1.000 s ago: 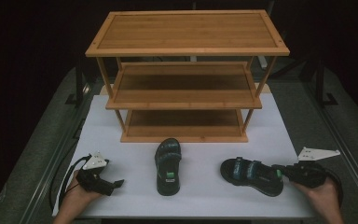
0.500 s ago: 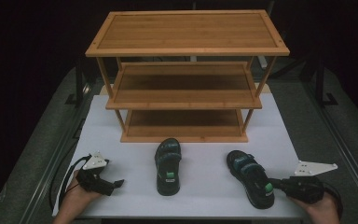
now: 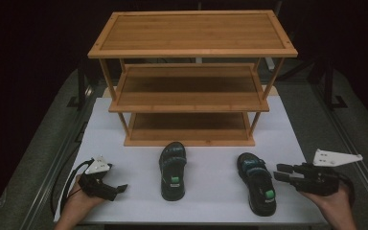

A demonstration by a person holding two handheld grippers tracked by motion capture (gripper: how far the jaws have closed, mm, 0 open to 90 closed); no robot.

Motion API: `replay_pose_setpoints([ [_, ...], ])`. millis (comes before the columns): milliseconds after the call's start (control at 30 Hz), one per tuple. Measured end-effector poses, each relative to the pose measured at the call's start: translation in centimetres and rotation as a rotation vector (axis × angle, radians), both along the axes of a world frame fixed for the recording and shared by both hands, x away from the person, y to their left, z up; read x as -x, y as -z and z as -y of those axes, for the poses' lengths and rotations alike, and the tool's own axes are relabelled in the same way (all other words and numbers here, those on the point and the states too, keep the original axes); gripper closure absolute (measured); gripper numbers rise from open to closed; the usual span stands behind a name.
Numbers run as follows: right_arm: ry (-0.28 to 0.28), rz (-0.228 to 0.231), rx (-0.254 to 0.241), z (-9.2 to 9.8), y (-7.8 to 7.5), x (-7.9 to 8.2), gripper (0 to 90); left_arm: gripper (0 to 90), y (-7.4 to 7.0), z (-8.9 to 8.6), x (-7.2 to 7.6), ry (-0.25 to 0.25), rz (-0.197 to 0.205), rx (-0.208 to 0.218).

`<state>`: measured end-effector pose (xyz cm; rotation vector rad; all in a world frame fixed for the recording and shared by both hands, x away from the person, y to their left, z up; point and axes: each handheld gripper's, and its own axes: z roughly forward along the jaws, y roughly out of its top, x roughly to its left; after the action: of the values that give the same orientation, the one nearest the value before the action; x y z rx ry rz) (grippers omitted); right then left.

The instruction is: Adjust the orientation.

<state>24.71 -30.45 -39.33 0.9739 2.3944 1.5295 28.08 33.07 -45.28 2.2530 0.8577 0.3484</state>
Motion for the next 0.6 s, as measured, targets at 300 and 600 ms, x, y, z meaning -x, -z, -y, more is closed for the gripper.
replay_pose_setpoints([
  [300,-0.152,-0.065,0.044,-4.4,1.1,-3.3,63.8,0.0,0.0,0.0,0.0,0.000,0.000,0.000],
  [600,-0.213,-0.038,0.025,-6.8,0.0,-4.6,68.3,0.0,0.0,0.0,0.0,0.000,0.000,0.000],
])
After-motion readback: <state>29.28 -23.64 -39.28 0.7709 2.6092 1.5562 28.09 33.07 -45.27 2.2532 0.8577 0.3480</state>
